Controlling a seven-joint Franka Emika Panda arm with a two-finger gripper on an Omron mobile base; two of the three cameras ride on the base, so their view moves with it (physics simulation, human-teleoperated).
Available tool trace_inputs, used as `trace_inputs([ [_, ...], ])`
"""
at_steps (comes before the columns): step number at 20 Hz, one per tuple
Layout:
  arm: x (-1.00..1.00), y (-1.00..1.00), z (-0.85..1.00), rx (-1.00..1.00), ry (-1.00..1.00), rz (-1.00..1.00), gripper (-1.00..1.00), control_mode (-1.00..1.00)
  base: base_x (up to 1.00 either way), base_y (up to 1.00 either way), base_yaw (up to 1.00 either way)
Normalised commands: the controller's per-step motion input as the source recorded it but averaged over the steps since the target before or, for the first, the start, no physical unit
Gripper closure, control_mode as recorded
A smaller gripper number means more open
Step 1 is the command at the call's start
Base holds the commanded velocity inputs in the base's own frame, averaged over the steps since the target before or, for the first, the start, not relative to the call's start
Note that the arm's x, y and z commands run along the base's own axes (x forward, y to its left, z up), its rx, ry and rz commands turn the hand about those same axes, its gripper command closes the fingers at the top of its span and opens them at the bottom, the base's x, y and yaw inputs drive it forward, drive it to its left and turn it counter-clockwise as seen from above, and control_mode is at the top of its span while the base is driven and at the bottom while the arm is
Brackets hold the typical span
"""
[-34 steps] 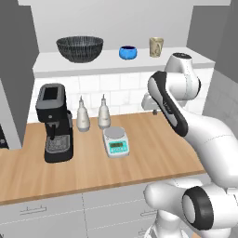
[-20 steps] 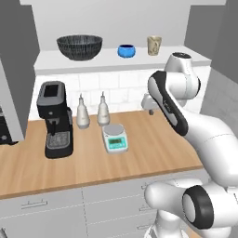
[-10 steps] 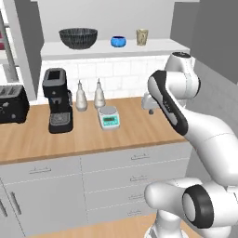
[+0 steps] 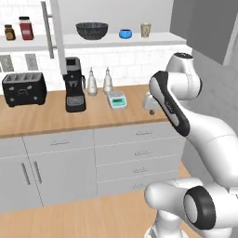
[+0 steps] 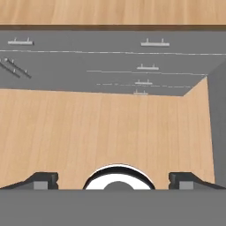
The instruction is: Gather all objects into one cabinet and sort the glasses and bowls to opposite sides.
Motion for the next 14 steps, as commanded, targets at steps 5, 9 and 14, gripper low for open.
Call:
trace_inputs([
  [5,0.0,0.0,0.0,0.0,0.0,0.0,-1.0,1.0,-0.2,0.99,0.0],
  [9,0.0,0.0,0.0,0.0,0.0,0.0,-1.0,1.0,0.0,1.0,-0.02],
  [14,0.0,0.0,0.0,0.0,0.0,0.0,-1.0,1.0,0.0,1.0,-0.07],
])
